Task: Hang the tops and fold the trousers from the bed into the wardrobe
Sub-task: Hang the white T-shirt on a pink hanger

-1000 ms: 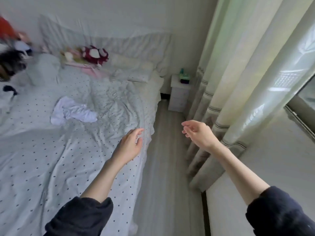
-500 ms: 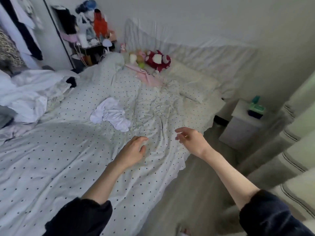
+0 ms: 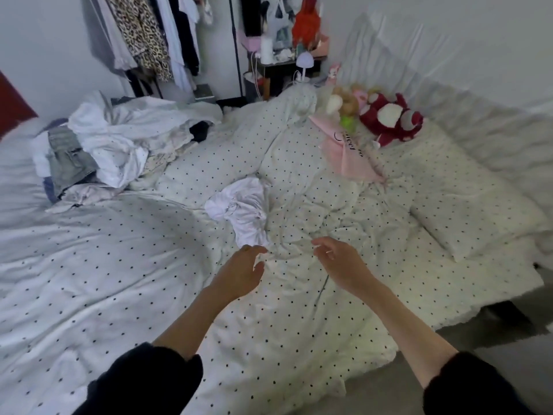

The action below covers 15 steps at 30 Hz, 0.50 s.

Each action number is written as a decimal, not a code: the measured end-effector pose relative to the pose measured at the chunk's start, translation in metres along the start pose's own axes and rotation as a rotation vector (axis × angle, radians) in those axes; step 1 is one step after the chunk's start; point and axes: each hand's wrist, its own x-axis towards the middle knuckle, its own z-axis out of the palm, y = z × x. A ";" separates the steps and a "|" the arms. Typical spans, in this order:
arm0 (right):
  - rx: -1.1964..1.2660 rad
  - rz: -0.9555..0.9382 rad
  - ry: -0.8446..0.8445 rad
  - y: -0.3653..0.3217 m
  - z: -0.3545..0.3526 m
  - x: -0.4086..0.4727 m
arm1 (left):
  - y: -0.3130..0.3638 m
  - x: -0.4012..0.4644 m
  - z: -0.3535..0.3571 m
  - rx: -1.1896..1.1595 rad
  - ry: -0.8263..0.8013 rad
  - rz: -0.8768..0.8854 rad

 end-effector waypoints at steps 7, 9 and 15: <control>-0.026 -0.047 -0.095 0.040 0.021 0.163 | -0.052 0.139 0.018 0.045 0.007 -0.153; -0.032 -0.063 -0.131 0.059 0.035 0.212 | -0.075 0.179 0.034 0.041 0.027 -0.222; -0.101 -0.120 -0.224 0.129 0.095 0.315 | -0.136 0.258 0.105 0.173 0.014 -0.326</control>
